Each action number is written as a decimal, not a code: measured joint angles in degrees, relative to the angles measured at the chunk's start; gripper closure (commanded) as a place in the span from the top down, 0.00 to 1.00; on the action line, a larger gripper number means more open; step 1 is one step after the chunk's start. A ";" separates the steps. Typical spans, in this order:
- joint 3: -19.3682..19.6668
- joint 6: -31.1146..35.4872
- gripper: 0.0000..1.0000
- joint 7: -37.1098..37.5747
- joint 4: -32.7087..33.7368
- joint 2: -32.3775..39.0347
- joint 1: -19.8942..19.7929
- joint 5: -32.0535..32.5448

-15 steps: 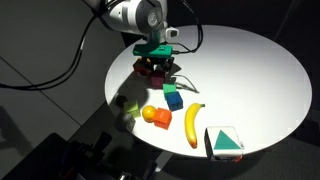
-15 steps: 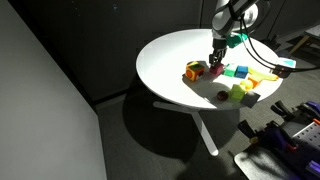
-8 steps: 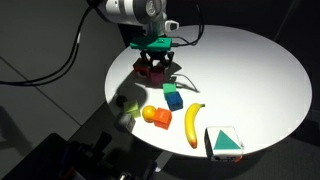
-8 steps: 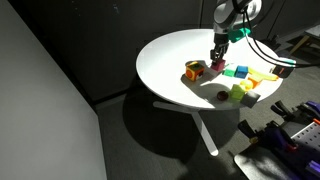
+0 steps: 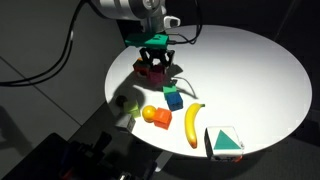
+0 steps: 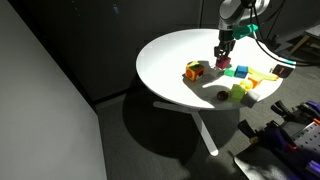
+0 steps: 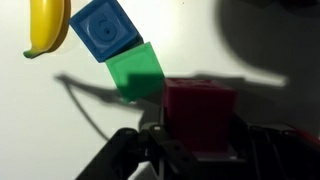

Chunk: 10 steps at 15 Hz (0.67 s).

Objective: Pick up the maroon block and put it on the lime green block

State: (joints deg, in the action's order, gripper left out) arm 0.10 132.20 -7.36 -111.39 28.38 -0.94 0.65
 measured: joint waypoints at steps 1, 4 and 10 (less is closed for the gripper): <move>0.34 -0.24 0.31 1.21 -0.53 -0.39 0.05 0.16; 1.36 -1.06 0.31 3.41 -1.82 -1.17 0.05 0.33; 3.39 -1.47 0.31 6.20 -2.90 -1.33 -0.06 0.33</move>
State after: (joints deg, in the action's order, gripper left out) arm 3.50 130.73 -1.16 -114.29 27.05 -1.00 0.98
